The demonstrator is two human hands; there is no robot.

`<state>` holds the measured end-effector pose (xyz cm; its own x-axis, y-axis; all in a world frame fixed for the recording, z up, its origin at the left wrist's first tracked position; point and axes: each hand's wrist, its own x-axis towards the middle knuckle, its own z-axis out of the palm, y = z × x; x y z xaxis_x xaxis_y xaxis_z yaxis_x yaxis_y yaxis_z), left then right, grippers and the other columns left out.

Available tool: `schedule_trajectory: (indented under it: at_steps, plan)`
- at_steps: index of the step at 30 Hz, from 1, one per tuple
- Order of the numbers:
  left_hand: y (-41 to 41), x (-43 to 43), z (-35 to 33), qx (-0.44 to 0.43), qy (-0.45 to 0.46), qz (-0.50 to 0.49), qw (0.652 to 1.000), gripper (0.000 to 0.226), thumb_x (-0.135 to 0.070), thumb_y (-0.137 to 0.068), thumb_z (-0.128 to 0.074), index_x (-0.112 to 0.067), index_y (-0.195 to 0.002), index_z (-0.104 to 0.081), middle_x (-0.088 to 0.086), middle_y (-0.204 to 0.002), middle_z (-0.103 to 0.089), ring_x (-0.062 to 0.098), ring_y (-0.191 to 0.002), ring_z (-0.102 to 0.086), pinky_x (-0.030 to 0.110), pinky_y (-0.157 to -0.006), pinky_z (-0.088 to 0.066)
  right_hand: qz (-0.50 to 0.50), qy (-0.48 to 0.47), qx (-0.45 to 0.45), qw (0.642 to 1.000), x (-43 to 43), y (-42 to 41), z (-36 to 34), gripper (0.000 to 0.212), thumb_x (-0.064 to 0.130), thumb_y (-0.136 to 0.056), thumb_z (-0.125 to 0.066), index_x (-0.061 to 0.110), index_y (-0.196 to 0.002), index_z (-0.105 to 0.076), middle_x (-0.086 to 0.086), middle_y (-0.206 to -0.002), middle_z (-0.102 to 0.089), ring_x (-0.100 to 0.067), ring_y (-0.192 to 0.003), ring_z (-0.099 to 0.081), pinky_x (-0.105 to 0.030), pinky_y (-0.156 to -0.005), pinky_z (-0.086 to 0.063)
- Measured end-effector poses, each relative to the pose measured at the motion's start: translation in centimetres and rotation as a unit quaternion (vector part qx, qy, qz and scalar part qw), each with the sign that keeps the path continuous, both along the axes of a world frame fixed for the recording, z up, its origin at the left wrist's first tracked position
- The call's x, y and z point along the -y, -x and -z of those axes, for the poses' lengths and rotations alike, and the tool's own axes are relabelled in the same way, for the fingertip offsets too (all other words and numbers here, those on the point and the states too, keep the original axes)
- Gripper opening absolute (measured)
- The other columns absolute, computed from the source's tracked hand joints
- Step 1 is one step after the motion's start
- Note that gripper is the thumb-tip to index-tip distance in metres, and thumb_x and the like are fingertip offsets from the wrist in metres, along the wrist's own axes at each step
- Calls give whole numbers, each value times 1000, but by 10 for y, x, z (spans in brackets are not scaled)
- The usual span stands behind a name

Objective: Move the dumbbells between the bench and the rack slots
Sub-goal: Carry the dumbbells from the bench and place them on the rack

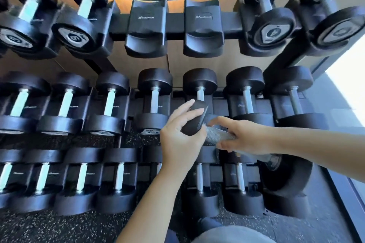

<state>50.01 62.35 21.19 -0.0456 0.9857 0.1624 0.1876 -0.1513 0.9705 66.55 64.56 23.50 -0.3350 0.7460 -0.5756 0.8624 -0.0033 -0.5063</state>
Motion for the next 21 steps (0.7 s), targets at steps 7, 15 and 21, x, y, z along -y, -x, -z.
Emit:
schedule_trajectory:
  at_steps: [7, 15, 21]
  plan:
    - [1, -50, 0, 8, 24, 15, 1000, 45, 5, -70, -70, -35, -91, -65, -15, -119, -59, -5, -114, -50, 26, -100, -41, 13, 33, -3, 999, -41, 2, -1, 45, 37, -91, -52, 44, -128, -27, -2, -86, -68, -13, -73, -62, -28, -76, -50]
    - [32, -113, 6, 28, 9, 52, 998, 44, 8, -68, -70, -31, -88, -67, -13, -115, -60, -4, -109, -53, 17, -92, -42, 72, 25, -14, 997, -86, 32, 3, 44, 32, -90, -55, 42, -126, -31, 6, -74, -63, -10, -62, -61, -27, -67, -51]
    - [60, -184, -2, -19, -33, 170, 985, 43, 6, -66, -71, -30, -88, -66, -11, -111, -61, -1, -105, -56, 11, -89, -41, 164, 25, -50, 985, -119, 63, 5, 45, 28, -90, -56, 36, -125, -29, 4, -75, -66, -4, -51, -59, -25, -60, -53]
